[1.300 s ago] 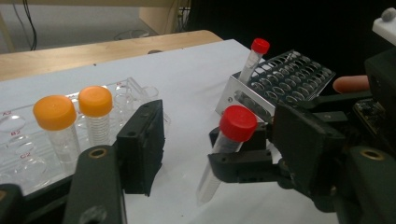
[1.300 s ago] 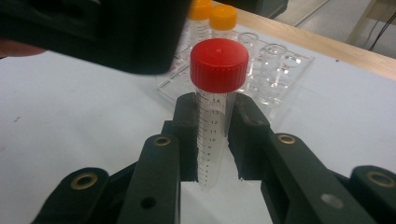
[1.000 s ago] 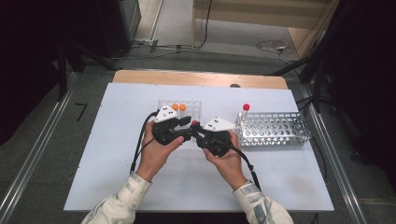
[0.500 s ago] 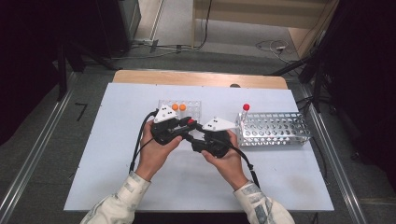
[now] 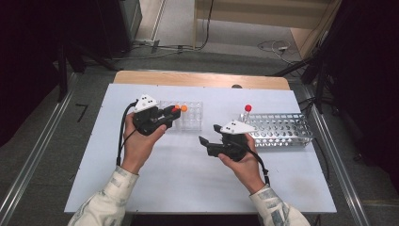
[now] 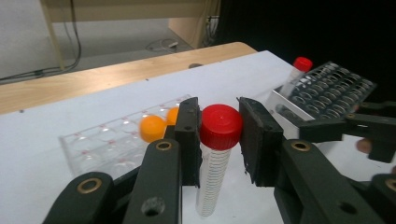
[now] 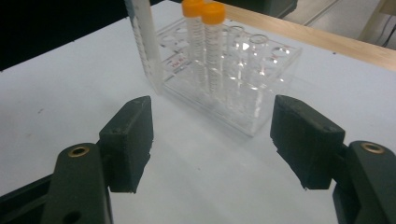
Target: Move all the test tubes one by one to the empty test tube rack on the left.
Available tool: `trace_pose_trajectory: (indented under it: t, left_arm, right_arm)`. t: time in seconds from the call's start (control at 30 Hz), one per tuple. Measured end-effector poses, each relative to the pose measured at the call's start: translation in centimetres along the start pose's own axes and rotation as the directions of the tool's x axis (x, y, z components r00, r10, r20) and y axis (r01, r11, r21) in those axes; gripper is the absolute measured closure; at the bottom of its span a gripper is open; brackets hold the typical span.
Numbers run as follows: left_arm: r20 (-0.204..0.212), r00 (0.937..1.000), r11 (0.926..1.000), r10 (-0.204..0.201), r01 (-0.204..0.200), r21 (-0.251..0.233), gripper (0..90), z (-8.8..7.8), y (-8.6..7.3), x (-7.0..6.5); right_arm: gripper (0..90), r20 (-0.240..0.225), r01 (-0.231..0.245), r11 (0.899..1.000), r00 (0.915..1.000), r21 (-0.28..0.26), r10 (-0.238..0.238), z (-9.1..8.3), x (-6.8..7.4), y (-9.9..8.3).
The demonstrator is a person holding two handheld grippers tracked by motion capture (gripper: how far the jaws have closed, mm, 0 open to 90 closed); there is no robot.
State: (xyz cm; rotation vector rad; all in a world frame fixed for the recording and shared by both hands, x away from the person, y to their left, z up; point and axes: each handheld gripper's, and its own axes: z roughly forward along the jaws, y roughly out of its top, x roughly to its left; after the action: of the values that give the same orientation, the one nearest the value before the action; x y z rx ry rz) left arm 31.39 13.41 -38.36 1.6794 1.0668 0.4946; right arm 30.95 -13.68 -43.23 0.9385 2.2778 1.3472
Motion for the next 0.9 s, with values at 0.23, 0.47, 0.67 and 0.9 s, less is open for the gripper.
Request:
trace_pose_trajectory:
  t: [0.23, 0.47, 0.67, 0.9]
  left_arm:
    - [-0.036, 0.9993, 1.0000, -0.005, 0.005, -0.005, 70.9, 0.0, 1.3, 1.2]
    - [-0.080, 0.9968, 1.0000, -0.009, 0.009, -0.004, 70.9, 0.6, 2.2, 2.1]
    - [-0.114, 0.9935, 0.9999, -0.007, 0.006, -0.011, 71.0, 1.3, 3.0, 2.6]
    - [-0.152, 0.9883, 0.9999, 0.001, -0.003, -0.013, 70.9, 2.1, 3.2, 3.2]
  right_arm:
    - [28.7, 0.021, -0.013, 1.000, 0.9997, -0.009, 0.013, -1.1, -1.2, -0.5]
    - [29.2, 0.031, -0.039, 0.999, 0.9987, -0.010, 0.039, -1.6, -1.8, -1.1]
    - [29.4, 0.035, -0.044, 0.999, 0.9984, -0.015, 0.044, -1.9, -2.2, -1.3]
    - [29.5, 0.035, -0.048, 0.999, 0.9982, -0.020, 0.049, -2.0, -2.3, -1.3]
